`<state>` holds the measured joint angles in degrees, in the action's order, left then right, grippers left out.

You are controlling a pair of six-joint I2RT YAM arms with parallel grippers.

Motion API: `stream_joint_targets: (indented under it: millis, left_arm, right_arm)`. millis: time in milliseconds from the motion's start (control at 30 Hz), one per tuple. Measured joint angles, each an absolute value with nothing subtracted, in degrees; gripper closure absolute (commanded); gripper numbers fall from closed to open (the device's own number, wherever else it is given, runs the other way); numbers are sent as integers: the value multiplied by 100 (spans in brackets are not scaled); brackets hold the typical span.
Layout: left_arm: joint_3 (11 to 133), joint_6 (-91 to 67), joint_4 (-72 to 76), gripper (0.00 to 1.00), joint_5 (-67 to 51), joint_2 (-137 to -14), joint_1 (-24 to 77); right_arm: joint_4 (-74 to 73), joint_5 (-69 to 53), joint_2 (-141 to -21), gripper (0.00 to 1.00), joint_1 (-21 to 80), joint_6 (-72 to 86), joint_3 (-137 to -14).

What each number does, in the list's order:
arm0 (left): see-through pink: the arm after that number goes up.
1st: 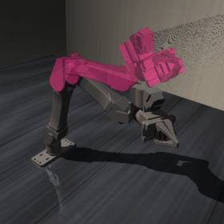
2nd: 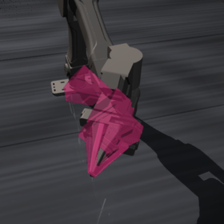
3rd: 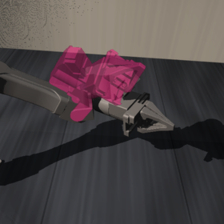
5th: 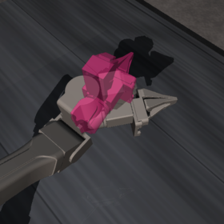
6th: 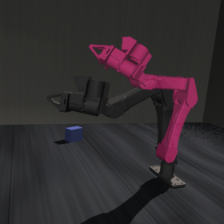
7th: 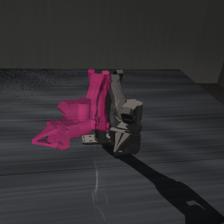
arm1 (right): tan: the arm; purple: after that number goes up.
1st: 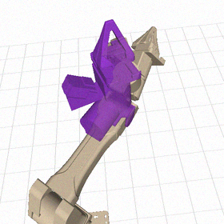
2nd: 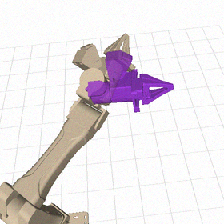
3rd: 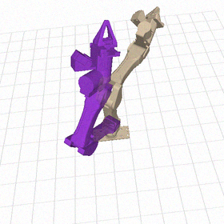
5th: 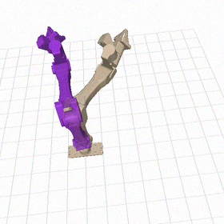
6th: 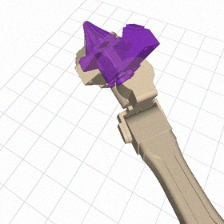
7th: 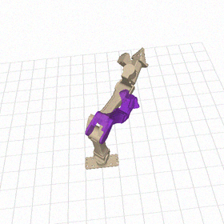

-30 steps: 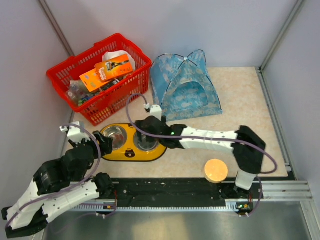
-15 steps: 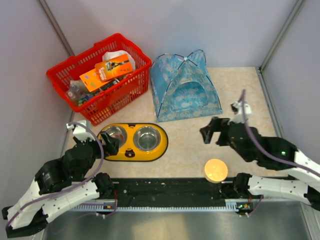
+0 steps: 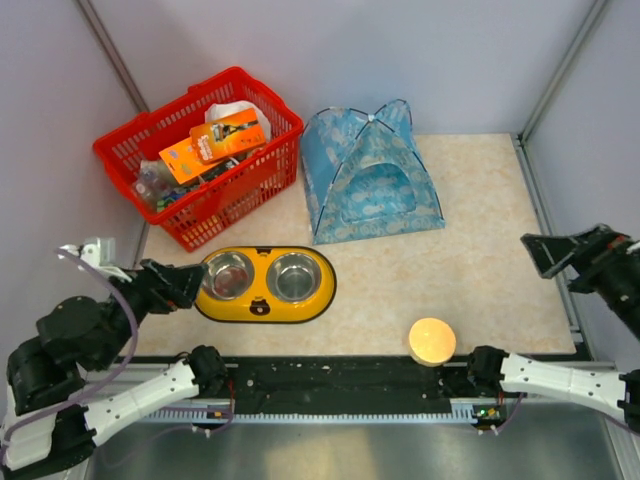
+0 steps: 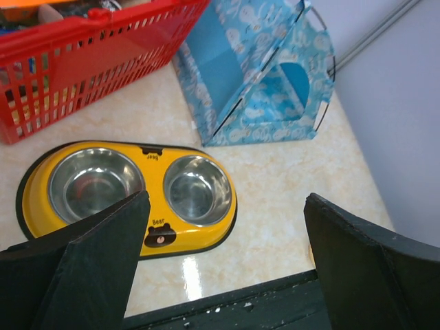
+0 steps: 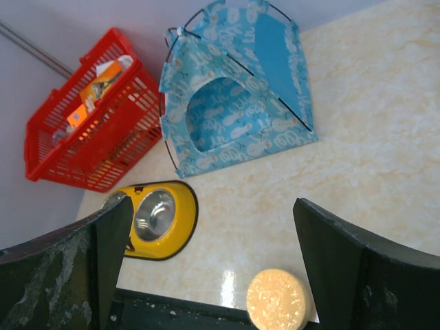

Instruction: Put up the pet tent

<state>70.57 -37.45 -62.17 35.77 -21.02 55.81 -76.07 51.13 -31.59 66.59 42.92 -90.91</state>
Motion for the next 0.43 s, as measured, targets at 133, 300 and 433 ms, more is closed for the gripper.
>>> stream_joint_targets:
  millis: [133, 300, 433]
  left_arm:
    - [7470, -3653, -6228, 1, 3535, -2099, 5581]
    - [7537, -3625, -6420, 1, 3472, -2053, 5581]
    - [7537, -3625, -6495, 1, 3450, -1964, 5581]
  right_arm:
    - [-7634, 5190, -2956, 1, 6659, 4101, -9463]
    - [-7618, 5218, -2893, 1, 6659, 3872, -9494]
    - [-7590, 5227, -2893, 1, 6659, 3743, -9494]
